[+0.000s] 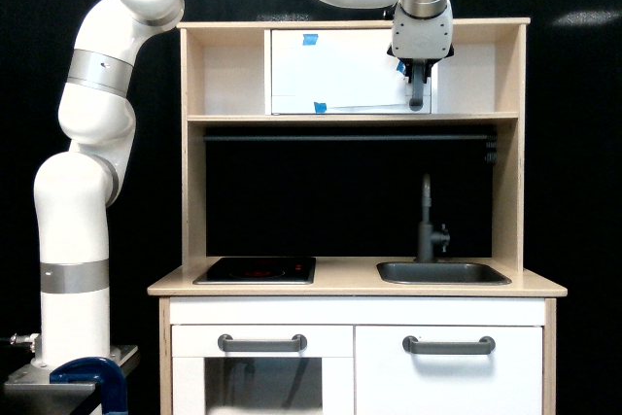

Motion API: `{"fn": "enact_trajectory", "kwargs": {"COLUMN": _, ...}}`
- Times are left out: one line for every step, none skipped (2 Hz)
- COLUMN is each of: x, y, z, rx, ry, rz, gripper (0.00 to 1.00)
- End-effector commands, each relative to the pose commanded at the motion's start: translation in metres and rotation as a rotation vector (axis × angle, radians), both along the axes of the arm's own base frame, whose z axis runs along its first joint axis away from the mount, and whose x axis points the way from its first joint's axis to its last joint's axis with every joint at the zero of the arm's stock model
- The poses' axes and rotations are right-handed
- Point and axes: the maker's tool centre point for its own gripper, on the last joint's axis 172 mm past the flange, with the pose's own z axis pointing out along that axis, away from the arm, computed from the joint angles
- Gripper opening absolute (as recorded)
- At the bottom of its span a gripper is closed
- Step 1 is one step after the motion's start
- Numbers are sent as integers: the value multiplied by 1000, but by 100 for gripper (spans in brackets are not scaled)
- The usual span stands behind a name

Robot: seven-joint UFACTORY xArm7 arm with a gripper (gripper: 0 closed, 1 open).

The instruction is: Open the oven door

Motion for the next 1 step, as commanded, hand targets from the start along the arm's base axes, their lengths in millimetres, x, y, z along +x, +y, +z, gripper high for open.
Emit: {"fn": "enact_trajectory", "kwargs": {"x": -3, "y": -18, "z": 4, "rx": 0, "ry": 0, "rz": 0, "gripper": 0}}
